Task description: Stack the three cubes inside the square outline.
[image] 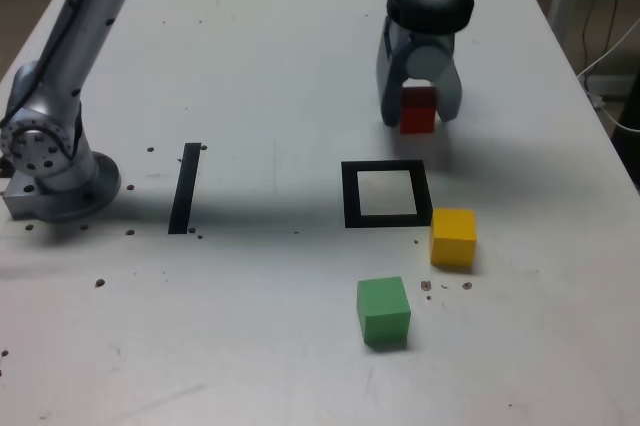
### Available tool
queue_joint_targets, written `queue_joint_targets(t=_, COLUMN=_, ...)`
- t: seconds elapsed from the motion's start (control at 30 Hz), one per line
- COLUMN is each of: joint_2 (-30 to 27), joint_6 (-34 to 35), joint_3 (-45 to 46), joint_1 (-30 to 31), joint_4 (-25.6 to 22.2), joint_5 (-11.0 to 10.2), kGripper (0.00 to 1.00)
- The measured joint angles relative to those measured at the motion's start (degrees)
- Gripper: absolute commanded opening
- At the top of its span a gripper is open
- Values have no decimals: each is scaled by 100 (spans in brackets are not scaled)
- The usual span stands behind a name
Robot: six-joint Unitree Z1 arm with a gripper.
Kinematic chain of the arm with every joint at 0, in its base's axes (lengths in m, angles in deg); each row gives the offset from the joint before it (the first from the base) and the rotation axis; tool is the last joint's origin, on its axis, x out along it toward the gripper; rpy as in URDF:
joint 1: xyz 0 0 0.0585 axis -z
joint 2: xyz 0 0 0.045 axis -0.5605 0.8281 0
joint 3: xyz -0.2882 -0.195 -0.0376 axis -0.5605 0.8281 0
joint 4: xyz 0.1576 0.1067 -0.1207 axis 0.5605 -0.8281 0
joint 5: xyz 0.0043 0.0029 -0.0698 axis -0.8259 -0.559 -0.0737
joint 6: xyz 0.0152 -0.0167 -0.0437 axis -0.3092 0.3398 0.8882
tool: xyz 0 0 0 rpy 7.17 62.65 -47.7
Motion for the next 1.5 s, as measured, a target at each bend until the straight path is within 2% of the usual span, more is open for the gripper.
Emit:
queue_joint_targets(t=0.37, joint_2=-1041, joint_6=319, joint_3=1011, joint_1=749, joint_4=-48, joint_5=8, kGripper=28)
queue_joint_targets(t=0.5, joint_2=-1216, joint_6=522, joint_3=1204, joint_1=1037, joint_4=-37, joint_5=13, kGripper=28)
queue_joint_targets(t=0.73, joint_2=-1205, joint_6=709, joint_3=1333, joint_1=1283, joint_4=206, joint_5=18, kGripper=28)
queue_joint_targets(t=1.0, joint_2=-903, joint_6=818, joint_3=1366, joint_1=1309, joint_4=621, joint_5=46, kGripper=28)
queue_joint_targets(t=1.5, joint_2=-618, joint_6=947, joint_3=1616, joint_1=1311, joint_4=938, joint_5=67, kGripper=28)
